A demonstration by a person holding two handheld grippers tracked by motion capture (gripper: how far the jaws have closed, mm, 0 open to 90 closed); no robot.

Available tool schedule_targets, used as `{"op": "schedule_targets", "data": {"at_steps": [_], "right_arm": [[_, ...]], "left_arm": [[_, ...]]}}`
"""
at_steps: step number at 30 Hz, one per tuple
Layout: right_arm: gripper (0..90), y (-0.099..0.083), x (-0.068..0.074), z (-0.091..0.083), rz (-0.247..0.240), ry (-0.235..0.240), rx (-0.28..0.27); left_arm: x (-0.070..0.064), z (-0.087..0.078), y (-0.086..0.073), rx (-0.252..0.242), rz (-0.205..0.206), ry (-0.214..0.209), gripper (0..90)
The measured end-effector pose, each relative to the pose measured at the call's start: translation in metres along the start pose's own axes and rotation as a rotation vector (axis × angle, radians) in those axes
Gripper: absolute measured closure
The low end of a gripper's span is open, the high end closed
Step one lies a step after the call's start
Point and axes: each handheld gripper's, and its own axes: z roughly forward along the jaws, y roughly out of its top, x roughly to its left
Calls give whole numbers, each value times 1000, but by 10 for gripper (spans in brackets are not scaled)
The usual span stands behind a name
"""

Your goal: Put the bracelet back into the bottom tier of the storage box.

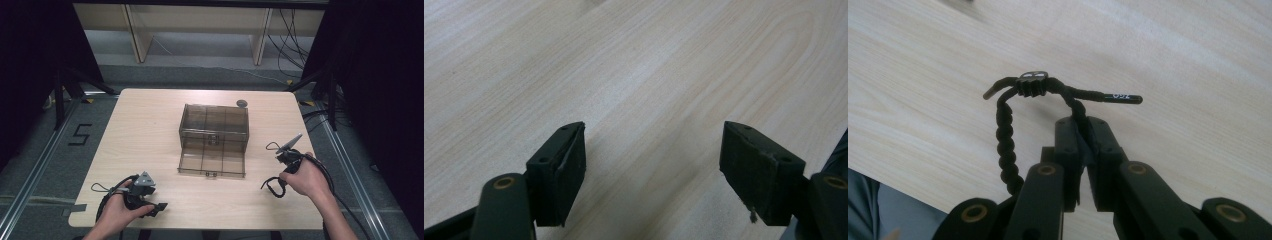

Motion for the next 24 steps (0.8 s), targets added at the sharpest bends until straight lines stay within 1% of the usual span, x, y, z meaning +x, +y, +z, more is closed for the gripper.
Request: {"op": "schedule_targets", "data": {"at_steps": [1,2,3,5,6,8,9,10,13,14,15,16,17,19,20,21,22,24], "right_arm": [[849,0,0,0,0,0,0],[849,2,2,-2,7,1,-11],[849,3,2,-4,2,5,4],[849,5,3,-4,3,3,-10],[849,6,4,-5,7,9,1],[849,8,5,-6,1,7,-7],[849,9,6,-6,6,14,-8],[849,10,6,-7,0,9,-13],[849,13,9,-7,-10,12,-9],[849,14,10,-7,-9,18,-20],[849,15,10,-9,-14,15,-11],[849,15,11,-8,-14,14,-17],[849,16,12,-9,-19,14,-12],[849,18,14,-9,-16,16,-15],[849,18,15,-10,-14,20,-8],[849,19,15,-9,-20,15,-22],[849,20,15,-10,-25,13,-11],[849,21,16,-10,-24,15,-17]], "left_arm": [[0,0,0,0,0,0,267],[0,0,0,1,1,0,267],[0,0,0,2,1,0,267],[0,0,0,0,-4,7,267],[0,0,0,0,-3,6,267],[0,1,0,1,-3,5,267],[1,0,0,7,5,-3,267],[0,1,0,0,-3,-3,267],[0,1,0,1,-2,-3,267],[0,0,0,3,0,-2,267],[0,0,0,3,1,-2,267],[0,0,0,4,1,-2,267],[0,0,0,5,1,-3,267],[0,0,0,4,2,-3,267],[0,0,0,5,2,-3,267],[0,0,0,4,2,-2,267],[0,0,0,5,2,-2,267],[0,1,0,5,-2,-2,267]]}}
